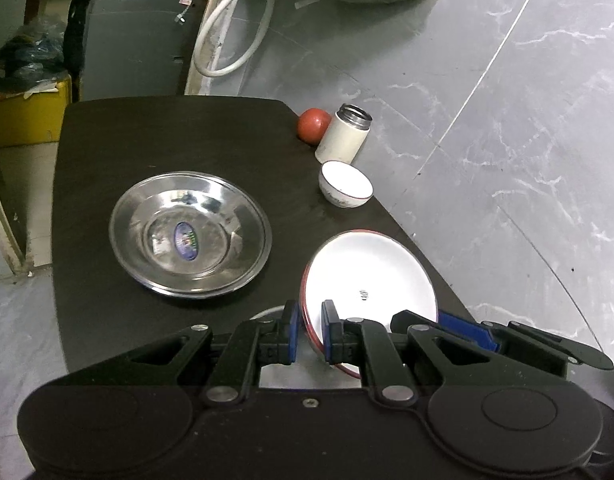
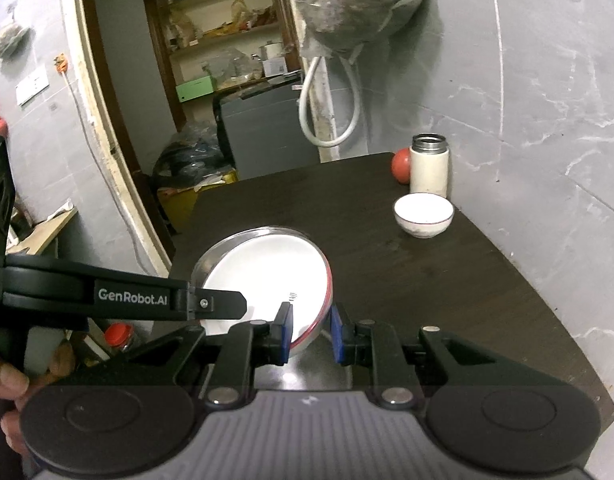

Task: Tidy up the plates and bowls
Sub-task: 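Lift the white bowl and carry it over the steel bowl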

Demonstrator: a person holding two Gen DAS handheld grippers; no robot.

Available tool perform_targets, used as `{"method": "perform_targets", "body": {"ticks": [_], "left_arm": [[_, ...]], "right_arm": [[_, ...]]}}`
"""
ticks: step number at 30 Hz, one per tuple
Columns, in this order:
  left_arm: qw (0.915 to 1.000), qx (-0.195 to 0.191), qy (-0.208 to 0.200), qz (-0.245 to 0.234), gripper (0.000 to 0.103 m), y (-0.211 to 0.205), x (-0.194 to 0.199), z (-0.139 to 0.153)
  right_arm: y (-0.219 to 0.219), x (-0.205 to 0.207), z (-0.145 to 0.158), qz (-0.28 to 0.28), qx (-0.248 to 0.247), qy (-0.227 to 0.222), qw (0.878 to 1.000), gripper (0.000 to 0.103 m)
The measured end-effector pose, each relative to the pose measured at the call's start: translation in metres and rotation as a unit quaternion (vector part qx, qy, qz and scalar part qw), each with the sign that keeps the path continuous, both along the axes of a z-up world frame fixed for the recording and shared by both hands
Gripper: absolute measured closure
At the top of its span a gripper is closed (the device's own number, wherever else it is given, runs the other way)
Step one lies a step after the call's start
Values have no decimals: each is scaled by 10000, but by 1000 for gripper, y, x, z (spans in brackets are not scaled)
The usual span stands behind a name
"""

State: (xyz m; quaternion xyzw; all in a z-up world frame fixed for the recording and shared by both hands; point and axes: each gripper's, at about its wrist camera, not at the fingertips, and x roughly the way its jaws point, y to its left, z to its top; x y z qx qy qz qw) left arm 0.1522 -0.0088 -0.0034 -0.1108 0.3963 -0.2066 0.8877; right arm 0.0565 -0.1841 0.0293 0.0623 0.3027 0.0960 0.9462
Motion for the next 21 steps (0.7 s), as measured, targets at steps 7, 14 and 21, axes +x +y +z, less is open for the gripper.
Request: {"method": "perform_targets", "body": {"ticks": [7,14,21], "left_arm": [[9999,75,-71,-15,90,18,-16,2],[9999,26,4,-104,89,24,-21,-2],[9995,94,183,-248,89,20,-16,-11]], "right_arm": [[18,-12,3,98,-21,-94,9999,81],[17,-11,6,98,162,-29,9998,81],[16,-7,3,76,136,171,9997,80]]}}
